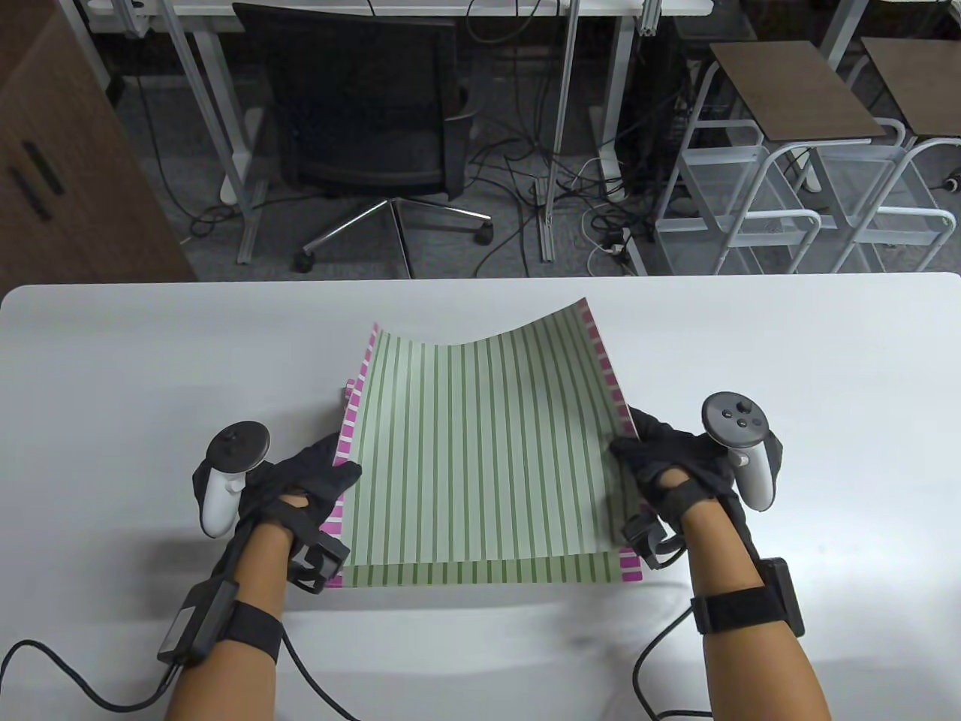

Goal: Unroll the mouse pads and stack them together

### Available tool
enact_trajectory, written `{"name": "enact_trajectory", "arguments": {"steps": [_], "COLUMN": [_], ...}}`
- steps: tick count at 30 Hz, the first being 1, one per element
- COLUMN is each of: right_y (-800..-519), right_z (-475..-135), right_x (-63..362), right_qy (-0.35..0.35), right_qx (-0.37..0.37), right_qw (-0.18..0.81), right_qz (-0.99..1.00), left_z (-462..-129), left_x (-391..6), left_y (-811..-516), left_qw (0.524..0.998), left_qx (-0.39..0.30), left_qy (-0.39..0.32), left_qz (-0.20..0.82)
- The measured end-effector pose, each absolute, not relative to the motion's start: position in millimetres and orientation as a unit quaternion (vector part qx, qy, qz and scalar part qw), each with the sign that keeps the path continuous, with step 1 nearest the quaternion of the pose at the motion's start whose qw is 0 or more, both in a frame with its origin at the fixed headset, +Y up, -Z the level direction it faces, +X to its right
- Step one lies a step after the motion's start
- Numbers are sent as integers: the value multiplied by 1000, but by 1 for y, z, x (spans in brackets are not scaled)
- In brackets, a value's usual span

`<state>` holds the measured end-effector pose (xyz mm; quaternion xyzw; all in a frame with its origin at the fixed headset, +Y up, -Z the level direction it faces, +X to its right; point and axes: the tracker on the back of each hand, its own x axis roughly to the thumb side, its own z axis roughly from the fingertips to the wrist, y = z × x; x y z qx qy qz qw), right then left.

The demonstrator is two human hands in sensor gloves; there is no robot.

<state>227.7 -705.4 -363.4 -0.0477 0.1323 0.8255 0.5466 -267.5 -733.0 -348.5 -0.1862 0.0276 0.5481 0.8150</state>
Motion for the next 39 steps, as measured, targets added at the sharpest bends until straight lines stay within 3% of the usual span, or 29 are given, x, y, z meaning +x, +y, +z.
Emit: {"name": "enact_trajectory", "arguments": {"steps": [6,10,20,39], "right_y": [-730,-740,-757,-761], "right_z": [-366,-366,-368,-367], "right_x": [227,224,215,209], "right_qy": [148,149,159,151], "right_qx": [-75,-85,-90,-94], "right_qw": [488,447,383,341], "right_qz": [857,878,905,923], "left_z": [-350,-350,-351,-350], "left_x": [-262,-261,-252,-248], "left_y": [-734,-737,-747,-755], "left_qw": [840,890,940,958], "left_qx": [-205,-184,-151,-150], "left_qy": [11,25,34,41], "left_qz": [503,416,305,242]}}
